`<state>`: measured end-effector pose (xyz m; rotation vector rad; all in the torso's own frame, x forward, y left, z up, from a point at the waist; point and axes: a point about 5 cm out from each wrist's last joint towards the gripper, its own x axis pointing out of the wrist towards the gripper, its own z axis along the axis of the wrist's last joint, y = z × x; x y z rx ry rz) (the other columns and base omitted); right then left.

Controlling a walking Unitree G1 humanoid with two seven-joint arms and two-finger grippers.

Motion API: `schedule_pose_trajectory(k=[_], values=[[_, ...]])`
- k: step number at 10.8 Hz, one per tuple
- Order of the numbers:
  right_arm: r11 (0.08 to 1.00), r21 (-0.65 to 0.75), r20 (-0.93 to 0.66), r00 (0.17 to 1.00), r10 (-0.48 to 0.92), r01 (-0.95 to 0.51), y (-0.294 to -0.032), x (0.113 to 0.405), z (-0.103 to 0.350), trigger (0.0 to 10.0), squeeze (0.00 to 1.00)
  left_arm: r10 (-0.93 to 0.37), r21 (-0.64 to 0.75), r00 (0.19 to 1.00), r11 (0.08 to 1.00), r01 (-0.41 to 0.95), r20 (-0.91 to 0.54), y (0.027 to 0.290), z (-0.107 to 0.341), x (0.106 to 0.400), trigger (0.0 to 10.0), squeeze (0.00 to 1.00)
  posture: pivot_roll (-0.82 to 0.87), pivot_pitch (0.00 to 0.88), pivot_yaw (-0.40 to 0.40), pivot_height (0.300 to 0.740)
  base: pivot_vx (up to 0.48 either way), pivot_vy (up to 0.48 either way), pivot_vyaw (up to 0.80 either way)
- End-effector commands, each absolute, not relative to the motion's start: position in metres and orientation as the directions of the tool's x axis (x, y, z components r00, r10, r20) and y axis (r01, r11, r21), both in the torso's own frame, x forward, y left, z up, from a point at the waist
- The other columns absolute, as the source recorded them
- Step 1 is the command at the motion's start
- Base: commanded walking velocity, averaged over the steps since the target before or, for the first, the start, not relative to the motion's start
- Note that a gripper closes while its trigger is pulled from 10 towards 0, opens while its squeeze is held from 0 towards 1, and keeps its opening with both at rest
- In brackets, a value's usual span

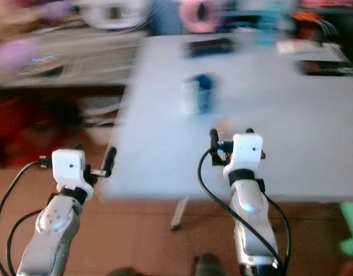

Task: Setting the table

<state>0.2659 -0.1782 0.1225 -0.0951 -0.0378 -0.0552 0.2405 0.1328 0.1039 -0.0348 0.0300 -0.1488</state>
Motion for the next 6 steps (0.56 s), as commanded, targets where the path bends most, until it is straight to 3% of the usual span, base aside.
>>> schedule_pose_trajectory(k=[1, 6], values=[[0.996, -0.078, 0.047, 0.998, -0.038, 0.042, -0.1708, 0.2666, 0.1239, 10.0, 0.0, -0.128, -0.015, 0.992, 0.992, 0.128, -0.018, 0.1449, 0.1072, 0.238, 10.0, 0.0, 0.04, 0.073, 0.07, 0.74, 0.0, 0.0, 0.0], [0.997, -0.077, 0.018, 0.999, -0.03, 0.032, -0.1676, 0.2642, 0.1172, 10.0, 0.0, -0.125, 0.006, 0.992, 0.992, 0.126, -0.034, 0.1509, 0.1053, 0.2338, 10.0, 0.0, 0.05, 0.097, 0.074, 0.74, 0.0, 0.0, 0.0]])
